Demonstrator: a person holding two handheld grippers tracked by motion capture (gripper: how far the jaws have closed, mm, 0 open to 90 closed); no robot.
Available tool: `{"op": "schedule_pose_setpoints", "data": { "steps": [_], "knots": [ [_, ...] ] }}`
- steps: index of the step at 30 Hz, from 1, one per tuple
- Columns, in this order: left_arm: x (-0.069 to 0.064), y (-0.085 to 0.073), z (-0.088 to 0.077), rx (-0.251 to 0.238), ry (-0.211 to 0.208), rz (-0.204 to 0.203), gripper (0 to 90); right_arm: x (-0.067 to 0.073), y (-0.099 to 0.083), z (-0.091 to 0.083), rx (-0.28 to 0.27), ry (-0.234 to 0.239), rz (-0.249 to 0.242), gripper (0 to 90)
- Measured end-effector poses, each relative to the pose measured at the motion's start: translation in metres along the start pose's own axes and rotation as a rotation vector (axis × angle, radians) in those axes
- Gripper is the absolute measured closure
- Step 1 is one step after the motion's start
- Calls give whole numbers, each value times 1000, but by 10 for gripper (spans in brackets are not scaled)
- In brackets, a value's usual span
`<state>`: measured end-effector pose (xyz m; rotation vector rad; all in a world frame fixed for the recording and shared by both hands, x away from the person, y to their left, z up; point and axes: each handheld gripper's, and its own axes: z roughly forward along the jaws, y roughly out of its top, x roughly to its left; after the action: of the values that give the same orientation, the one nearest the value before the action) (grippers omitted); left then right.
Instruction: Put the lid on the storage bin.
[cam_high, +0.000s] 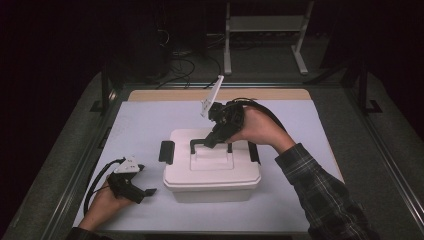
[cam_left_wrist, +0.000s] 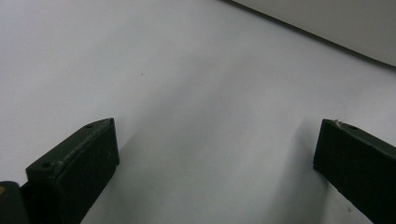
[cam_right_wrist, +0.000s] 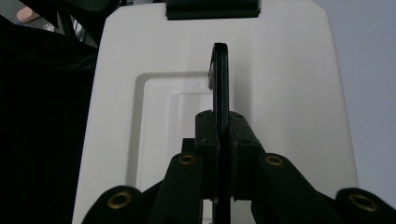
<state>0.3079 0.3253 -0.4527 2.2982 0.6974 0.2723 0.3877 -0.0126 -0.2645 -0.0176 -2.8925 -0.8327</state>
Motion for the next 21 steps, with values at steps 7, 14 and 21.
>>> {"op": "schedule_pose_setpoints", "data": {
  "steps": [7, 14, 21],
  "knots": [
    [0, 0, 0, 0, 0, 1, 0, 2, -1, 4, -5, -3, -5, 832],
    [0, 0, 0, -1, 1, 0, 0, 4, -10, -9, -70, -87, 13, 553],
    [0, 0, 0, -1, 0, -1, 0, 14, -30, -26, -105, -232, 47, 348]
  ]
}}
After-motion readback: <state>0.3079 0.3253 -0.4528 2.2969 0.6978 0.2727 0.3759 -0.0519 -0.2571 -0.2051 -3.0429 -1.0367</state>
